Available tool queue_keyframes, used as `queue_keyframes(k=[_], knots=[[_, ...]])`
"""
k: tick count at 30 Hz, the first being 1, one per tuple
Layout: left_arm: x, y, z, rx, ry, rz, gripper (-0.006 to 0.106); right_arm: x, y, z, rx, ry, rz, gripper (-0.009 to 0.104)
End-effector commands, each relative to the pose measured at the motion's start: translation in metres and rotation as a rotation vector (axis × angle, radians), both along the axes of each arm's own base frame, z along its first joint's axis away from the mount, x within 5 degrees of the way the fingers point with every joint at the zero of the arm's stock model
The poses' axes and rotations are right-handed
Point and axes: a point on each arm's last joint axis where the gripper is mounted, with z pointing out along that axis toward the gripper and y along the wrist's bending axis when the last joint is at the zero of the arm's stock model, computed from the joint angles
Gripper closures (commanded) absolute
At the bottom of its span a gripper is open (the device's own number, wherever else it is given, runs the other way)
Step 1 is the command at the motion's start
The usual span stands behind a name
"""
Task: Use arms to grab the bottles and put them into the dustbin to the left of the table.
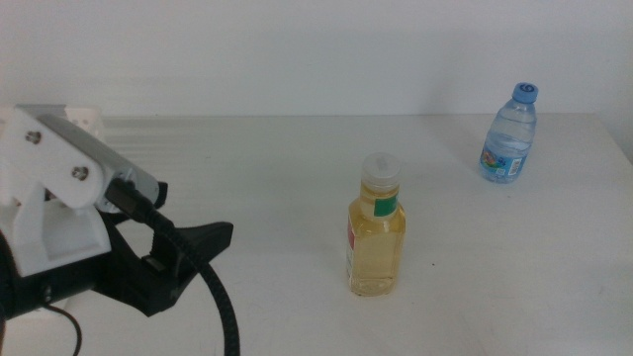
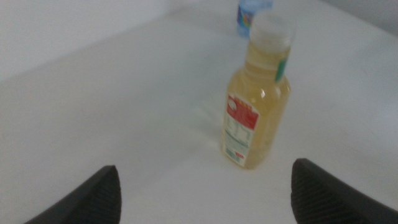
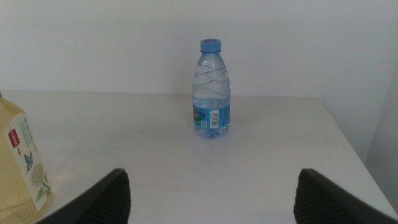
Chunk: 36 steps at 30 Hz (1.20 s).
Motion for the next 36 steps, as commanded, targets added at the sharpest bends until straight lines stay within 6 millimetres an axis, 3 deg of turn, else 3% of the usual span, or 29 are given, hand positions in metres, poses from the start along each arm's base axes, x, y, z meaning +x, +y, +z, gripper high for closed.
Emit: queue_keyframes(k=[1, 10, 17, 28, 36], knots=[[0.002, 0.002, 0.015, -0.051, -0.075, 0.044, 0.010, -0.004, 0.000, 0.017, -0.009, -0.132, -0.003, 0.022], [0.003, 0.004, 0.008, 0.011, -0.083, 0.064, 0.010, -0.004, 0.000, 0.017, -0.009, -0.132, -0.003, 0.022], [-0.006, 0.004, -0.027, -0.118, -0.177, 0.175, 0.010, -0.004, 0.000, 0.017, -0.009, -0.132, -0.003, 0.022], [-0.032, -0.004, -0.064, -0.258, -0.394, 0.060, 0.010, -0.004, 0.000, 0.017, -0.009, -0.132, -0.003, 0.022], [-0.031, -0.004, -0.090, -0.192, -0.325, 0.060, 0.010, -0.004, 0.000, 0.017, -0.009, -0.132, -0.003, 0.022]])
